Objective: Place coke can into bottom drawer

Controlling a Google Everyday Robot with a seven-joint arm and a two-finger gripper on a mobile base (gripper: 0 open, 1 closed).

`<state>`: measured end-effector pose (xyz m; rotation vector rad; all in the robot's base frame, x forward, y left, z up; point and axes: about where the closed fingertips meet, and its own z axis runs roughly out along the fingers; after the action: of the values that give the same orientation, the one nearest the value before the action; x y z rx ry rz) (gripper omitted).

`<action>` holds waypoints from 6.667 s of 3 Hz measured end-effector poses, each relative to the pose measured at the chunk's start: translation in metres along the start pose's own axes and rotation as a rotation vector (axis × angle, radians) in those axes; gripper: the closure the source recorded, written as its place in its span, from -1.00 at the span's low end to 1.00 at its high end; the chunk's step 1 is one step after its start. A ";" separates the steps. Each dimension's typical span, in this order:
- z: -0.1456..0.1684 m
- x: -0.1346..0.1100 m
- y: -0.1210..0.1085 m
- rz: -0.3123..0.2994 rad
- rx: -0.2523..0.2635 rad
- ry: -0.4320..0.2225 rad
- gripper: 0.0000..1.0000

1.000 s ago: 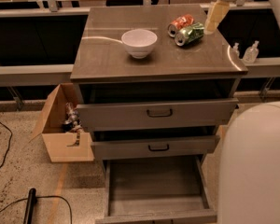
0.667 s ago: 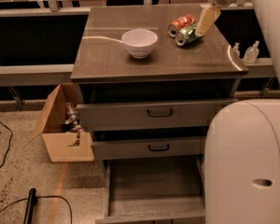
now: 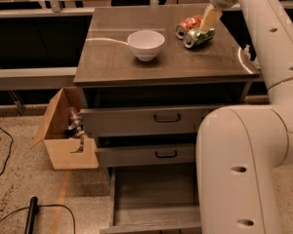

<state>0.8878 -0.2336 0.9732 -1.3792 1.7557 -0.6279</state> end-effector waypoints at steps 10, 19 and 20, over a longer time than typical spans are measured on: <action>0.102 -0.039 0.031 -0.254 0.046 -0.014 -1.00; 0.088 -0.052 0.052 -0.961 -0.141 0.131 -1.00; 0.096 -0.049 0.057 -1.037 -0.159 0.158 -1.00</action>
Offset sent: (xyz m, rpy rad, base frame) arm 0.0989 -0.0223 0.0397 -0.1354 -0.2747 -0.0050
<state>0.9399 -0.1623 0.8890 -2.3994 1.0990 -1.1643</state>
